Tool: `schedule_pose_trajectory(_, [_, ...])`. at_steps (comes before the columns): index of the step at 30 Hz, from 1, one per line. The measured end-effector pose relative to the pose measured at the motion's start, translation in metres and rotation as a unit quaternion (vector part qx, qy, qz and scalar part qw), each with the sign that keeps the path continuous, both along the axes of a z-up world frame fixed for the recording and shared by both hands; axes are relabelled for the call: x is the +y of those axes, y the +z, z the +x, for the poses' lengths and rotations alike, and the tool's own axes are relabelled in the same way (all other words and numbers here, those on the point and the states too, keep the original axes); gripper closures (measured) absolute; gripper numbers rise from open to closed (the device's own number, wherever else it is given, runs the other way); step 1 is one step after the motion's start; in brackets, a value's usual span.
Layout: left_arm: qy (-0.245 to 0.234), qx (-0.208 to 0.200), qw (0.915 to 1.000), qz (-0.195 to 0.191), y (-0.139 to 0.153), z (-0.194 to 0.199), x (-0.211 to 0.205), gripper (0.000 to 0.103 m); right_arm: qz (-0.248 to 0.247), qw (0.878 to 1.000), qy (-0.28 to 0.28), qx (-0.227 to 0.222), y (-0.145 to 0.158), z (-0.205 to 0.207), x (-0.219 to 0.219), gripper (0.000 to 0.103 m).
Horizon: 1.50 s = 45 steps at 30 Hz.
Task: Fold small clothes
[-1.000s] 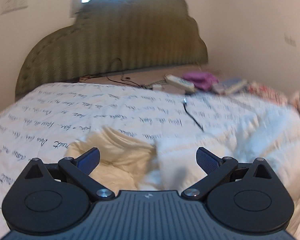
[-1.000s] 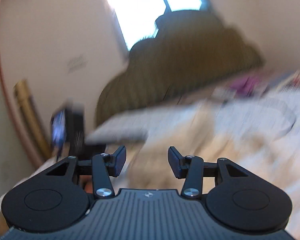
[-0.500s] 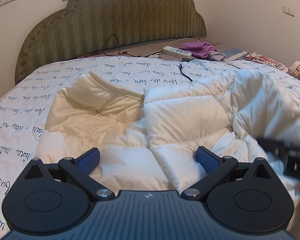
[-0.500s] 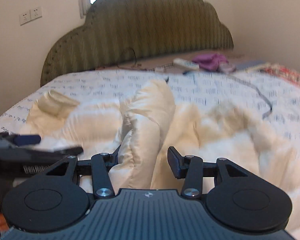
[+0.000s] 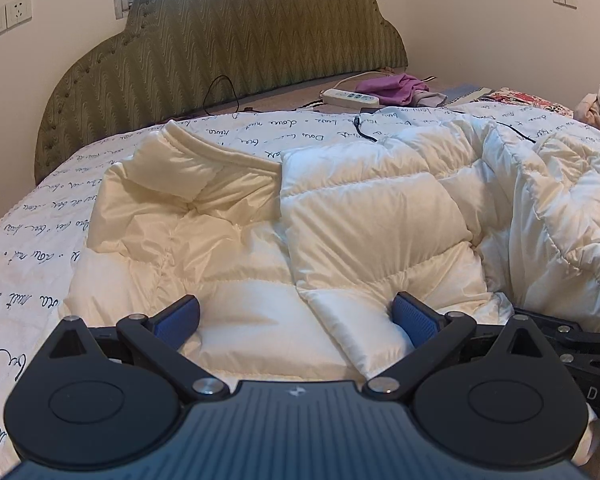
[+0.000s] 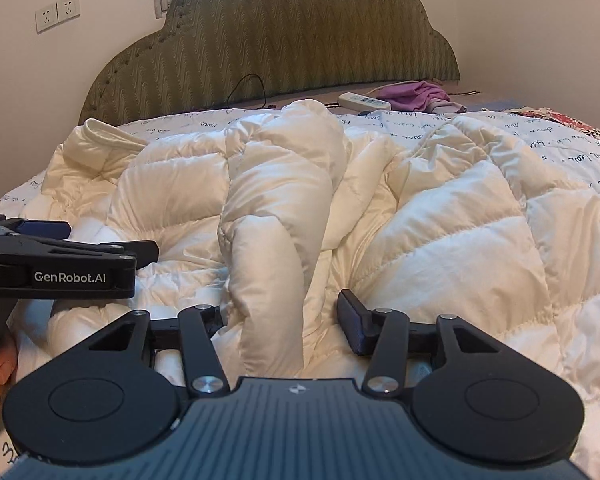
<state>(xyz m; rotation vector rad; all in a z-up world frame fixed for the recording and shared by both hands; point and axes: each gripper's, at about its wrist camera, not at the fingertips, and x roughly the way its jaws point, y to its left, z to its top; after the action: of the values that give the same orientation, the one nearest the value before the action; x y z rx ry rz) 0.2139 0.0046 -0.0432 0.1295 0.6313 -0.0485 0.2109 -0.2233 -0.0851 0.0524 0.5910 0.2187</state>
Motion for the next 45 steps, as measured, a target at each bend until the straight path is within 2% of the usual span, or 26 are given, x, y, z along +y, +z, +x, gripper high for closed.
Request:
schedule_pose_trajectory(7, [0.0, -0.015, 0.9998, 0.01, -0.007, -0.003, -0.005, 0.0, -0.006, 1.0, -0.002, -0.019, -0.006, 0.001, 0.0, 0.048])
schedule_pose_trajectory(10, [-0.002, -0.008, 0.9999, 0.008, -0.004, -0.005, -0.004, 0.0, 0.001, 1.0, -0.001, -0.02, -0.006, -0.002, -0.003, 0.048])
schedule_pose_trajectory(14, [-0.015, 0.01, 0.9998, -0.005, 0.011, -0.008, 0.008, 0.0, 0.001, 1.0, 0.002, -0.003, 0.018, -0.007, -0.008, 0.045])
schedule_pose_trajectory(16, [-0.013, 0.002, 0.9999, -0.001, 0.021, -0.01, 0.014, 0.0, -0.004, 0.999, 0.0, -0.033, 0.04, -0.018, -0.012, 0.045])
schedule_pose_trajectory(20, [0.007, -0.03, 0.9995, 0.009, 0.044, -0.002, 0.024, 0.0, 0.002, 0.992, -0.006, -0.122, 0.088, -0.035, -0.014, 0.043])
schedule_pose_trajectory(22, [0.015, -0.04, 0.999, 0.015, 0.053, 0.014, 0.028, 0.0, 0.019, 0.988, 0.013, -0.15, 0.103, -0.032, -0.009, 0.043])
schedule_pose_trajectory(24, [0.029, -0.044, 0.9983, 0.025, 0.055, 0.032, 0.03, 0.0, 0.007, 0.987, 0.031, -0.156, 0.108, -0.019, 0.005, 0.044])
schedule_pose_trajectory(26, [0.059, -0.036, 0.9965, 0.047, 0.051, 0.057, 0.035, 0.0, -0.028, 0.988, 0.05, -0.145, 0.101, 0.002, 0.024, 0.047])
schedule_pose_trajectory(29, [0.114, -0.016, 0.9909, 0.069, 0.038, 0.091, 0.051, 0.0, -0.07, 0.992, 0.053, -0.095, 0.074, 0.035, 0.039, 0.049])
schedule_pose_trajectory(31, [0.131, 0.01, 0.9893, 0.063, 0.025, 0.107, 0.064, 0.0, -0.088, 0.994, 0.037, -0.055, 0.05, 0.048, 0.042, 0.048])
schedule_pose_trajectory(33, [0.13, 0.032, 0.9904, 0.032, 0.012, 0.116, 0.076, 0.0, -0.088, 0.995, 0.033, -0.034, 0.03, 0.049, 0.038, 0.045])
schedule_pose_trajectory(35, [0.128, 0.038, 0.991, 0.0, 0.002, 0.117, 0.082, 0.0, -0.087, 0.995, 0.039, -0.036, 0.017, 0.043, 0.037, 0.042])
schedule_pose_trajectory(41, [0.132, 0.058, 0.9882, -0.052, -0.017, 0.12, 0.091, 0.0, -0.105, 0.992, 0.034, -0.056, 0.003, 0.033, 0.046, 0.041])
schedule_pose_trajectory(45, [0.13, 0.062, 0.9878, -0.06, -0.023, 0.12, 0.093, 0.0, -0.105, 0.992, 0.03, -0.065, -0.002, 0.032, 0.047, 0.041])
